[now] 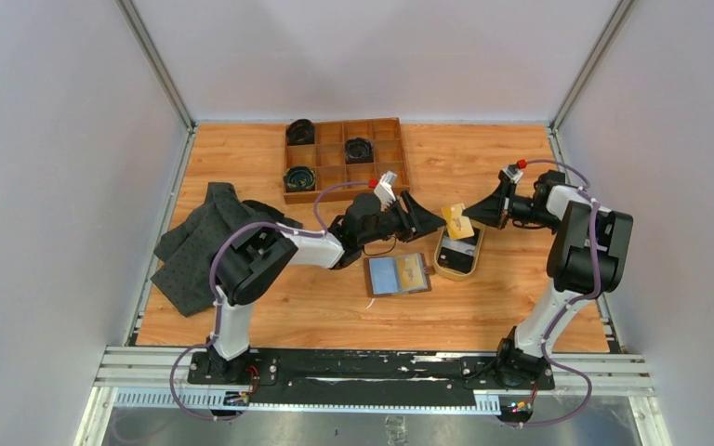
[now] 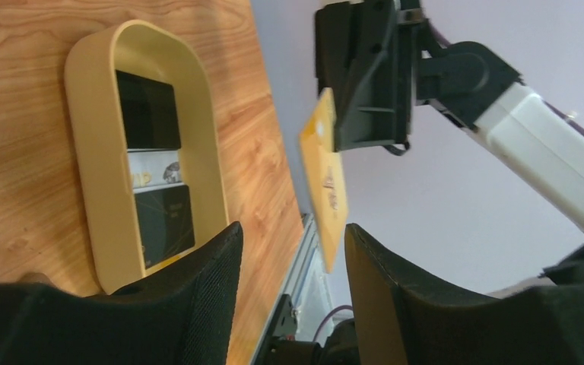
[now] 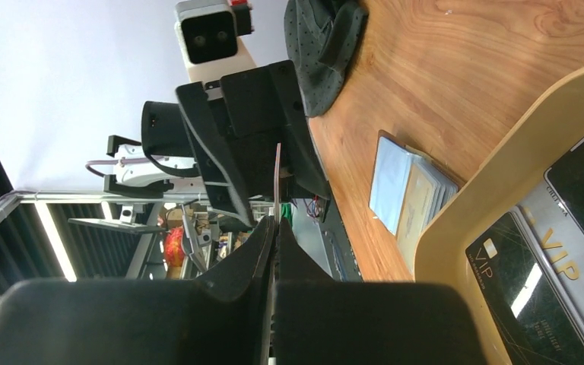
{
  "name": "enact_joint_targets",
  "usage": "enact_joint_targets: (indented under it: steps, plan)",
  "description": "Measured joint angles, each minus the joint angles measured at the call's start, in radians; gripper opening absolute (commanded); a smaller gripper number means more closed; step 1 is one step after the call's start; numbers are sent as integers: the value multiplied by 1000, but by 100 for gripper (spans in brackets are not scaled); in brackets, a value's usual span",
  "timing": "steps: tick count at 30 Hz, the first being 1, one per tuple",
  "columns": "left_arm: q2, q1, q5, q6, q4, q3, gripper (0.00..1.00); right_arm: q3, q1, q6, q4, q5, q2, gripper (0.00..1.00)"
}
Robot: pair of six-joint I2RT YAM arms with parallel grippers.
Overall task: Put the credit cards into the card holder
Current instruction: Pick up the credit card from the storage box.
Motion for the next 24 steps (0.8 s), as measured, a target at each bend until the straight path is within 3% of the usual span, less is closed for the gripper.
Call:
enact_joint_targets:
  steps: [16, 24]
  plan:
    - [89, -43, -12, 11, -126, 165, 45, 5, 0, -105, -76, 104, -27, 0]
    - [116, -56, -16, 8, -158, 195, 31, 6, 0, -130, -81, 183, -85, 0]
